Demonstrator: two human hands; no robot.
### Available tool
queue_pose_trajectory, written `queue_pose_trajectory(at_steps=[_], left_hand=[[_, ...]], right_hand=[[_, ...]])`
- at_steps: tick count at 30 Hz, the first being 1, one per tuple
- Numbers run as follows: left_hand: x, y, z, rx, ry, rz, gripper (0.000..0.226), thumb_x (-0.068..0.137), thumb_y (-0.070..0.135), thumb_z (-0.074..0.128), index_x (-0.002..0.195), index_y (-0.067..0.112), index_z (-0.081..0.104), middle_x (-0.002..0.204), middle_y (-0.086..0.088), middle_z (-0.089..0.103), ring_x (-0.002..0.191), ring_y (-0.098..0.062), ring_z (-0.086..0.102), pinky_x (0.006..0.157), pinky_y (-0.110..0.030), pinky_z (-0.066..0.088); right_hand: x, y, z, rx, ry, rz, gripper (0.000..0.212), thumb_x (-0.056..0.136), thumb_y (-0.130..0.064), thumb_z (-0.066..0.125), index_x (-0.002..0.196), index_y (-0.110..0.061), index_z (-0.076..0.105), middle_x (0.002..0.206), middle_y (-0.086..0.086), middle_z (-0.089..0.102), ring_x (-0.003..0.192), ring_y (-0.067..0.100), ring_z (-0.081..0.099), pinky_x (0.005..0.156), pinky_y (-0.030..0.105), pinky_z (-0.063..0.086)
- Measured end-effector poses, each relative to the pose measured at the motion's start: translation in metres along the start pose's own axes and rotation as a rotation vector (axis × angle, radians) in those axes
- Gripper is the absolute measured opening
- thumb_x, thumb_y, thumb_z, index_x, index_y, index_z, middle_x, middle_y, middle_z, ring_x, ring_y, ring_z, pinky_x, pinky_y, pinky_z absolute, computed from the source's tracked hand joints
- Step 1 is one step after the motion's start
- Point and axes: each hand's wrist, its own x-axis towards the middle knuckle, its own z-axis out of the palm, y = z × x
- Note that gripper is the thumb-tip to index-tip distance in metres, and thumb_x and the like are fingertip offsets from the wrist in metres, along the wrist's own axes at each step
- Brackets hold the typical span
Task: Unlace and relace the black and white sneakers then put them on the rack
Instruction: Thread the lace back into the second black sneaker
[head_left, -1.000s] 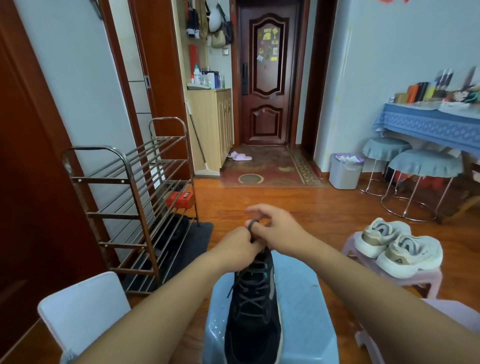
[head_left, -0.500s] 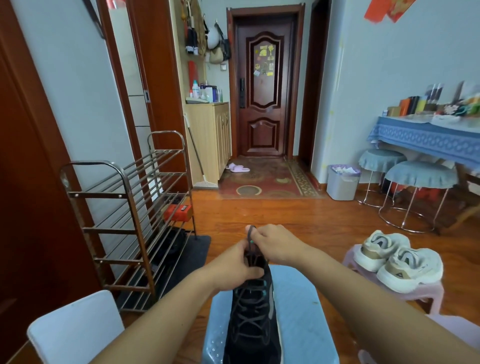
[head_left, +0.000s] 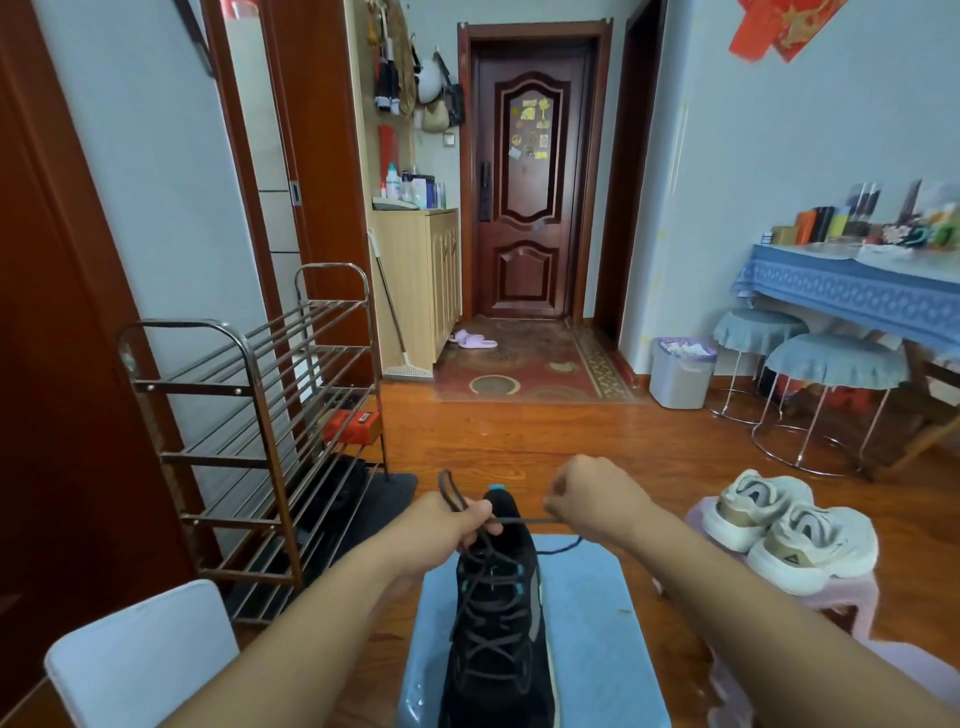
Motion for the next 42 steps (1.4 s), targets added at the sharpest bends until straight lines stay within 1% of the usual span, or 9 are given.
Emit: queue_pose_trajectory(at_steps=[6,11,18,23,30,33,35,38,42], left_hand=[[-0.004,0.005,-0.011,0.037,-0.092,-0.003,0.019,0.087,0.004,0.076,0.09,0.021,0.083,0.097,-0.002,0.079,0.105,-0.02,0.069,0.102,-0.035,0.049],[0.002,-0.003,0.009,0.482,0.266,0.311,0.026,0.08,0.004,0.069,0.072,0.024,0.056,0.073,0.008,0.057,0.066,-0.016,0.053,0.062,-0.038,0.05],[0.009,-0.024,0.012,0.955,0.408,0.596,0.032,0.096,0.031,0.062,0.086,0.031,0.032,0.078,0.009,0.044,0.066,-0.023,0.055,0.054,-0.041,0.048],[0.002,-0.005,-0.003,1.214,0.267,0.424,0.044,0.104,0.054,0.043,0.072,0.024,0.042,0.066,0.005,0.044,0.067,-0.024,0.056,0.056,-0.035,0.043],[-0.032,-0.033,-0.001,0.722,0.034,0.101,0.055,0.103,0.055,0.044,0.066,0.015,0.043,0.059,0.002,0.041,0.051,-0.017,0.038,0.056,-0.033,0.032],[-0.044,-0.036,0.015,0.665,0.247,0.081,0.042,0.099,0.064,0.042,0.115,0.027,0.054,0.105,0.008,0.054,0.088,-0.016,0.06,0.071,-0.034,0.043],[-0.057,-0.033,0.037,0.71,0.29,0.085,0.076,0.088,0.074,0.051,0.148,0.04,0.021,0.139,0.007,0.032,0.127,-0.019,0.045,0.088,-0.036,0.043],[-0.07,-0.038,0.072,0.807,0.144,0.052,0.117,0.078,0.071,0.067,0.154,0.042,-0.017,0.159,0.005,0.001,0.147,-0.027,0.018,0.11,-0.044,0.037],[-0.064,-0.061,0.049,0.676,0.079,-0.12,0.128,0.077,0.052,0.081,0.151,0.049,-0.024,0.161,0.01,-0.007,0.152,-0.029,0.015,0.118,-0.044,0.031]], right_hand=[[-0.011,-0.024,0.018,0.405,-0.279,-0.174,0.012,0.094,-0.02,0.069,0.101,-0.023,0.078,0.066,-0.017,0.062,0.056,0.001,0.05,0.051,0.016,0.041],[-0.009,-0.021,0.031,0.488,-0.269,-0.087,0.008,0.093,-0.017,0.068,0.091,-0.014,0.076,0.075,-0.003,0.07,0.064,0.013,0.053,0.055,0.026,0.044],[0.004,-0.001,0.029,0.724,-0.408,-0.06,0.026,0.106,-0.019,0.05,0.128,-0.022,0.065,0.091,0.004,0.077,0.072,0.024,0.053,0.063,0.029,0.049],[0.016,0.003,0.028,0.261,-0.126,-0.404,0.014,0.098,-0.018,0.064,0.09,-0.019,0.075,0.082,-0.006,0.073,0.072,0.01,0.062,0.068,0.03,0.051],[0.026,0.041,0.044,-0.421,0.002,-0.565,0.025,0.087,0.002,0.053,0.095,-0.018,0.065,0.093,0.001,0.065,0.081,0.028,0.063,0.07,0.043,0.052],[0.033,0.035,0.041,-0.182,0.143,-0.509,0.029,0.098,-0.01,0.052,0.123,-0.024,0.06,0.113,-0.001,0.057,0.089,0.026,0.062,0.074,0.044,0.053],[0.037,0.032,0.036,-0.187,0.104,-0.506,0.062,0.092,0.003,0.054,0.143,-0.031,0.046,0.14,0.002,0.04,0.108,0.026,0.057,0.085,0.04,0.053],[0.035,0.017,0.036,-0.369,-0.087,-0.546,0.071,0.087,0.01,0.049,0.146,-0.03,0.043,0.166,0.001,0.007,0.141,0.029,0.031,0.109,0.042,0.041],[0.022,0.017,0.025,-0.454,-0.219,-0.544,0.048,0.085,0.009,0.047,0.122,-0.021,0.051,0.163,0.001,0.018,0.138,0.031,0.033,0.107,0.042,0.04]])
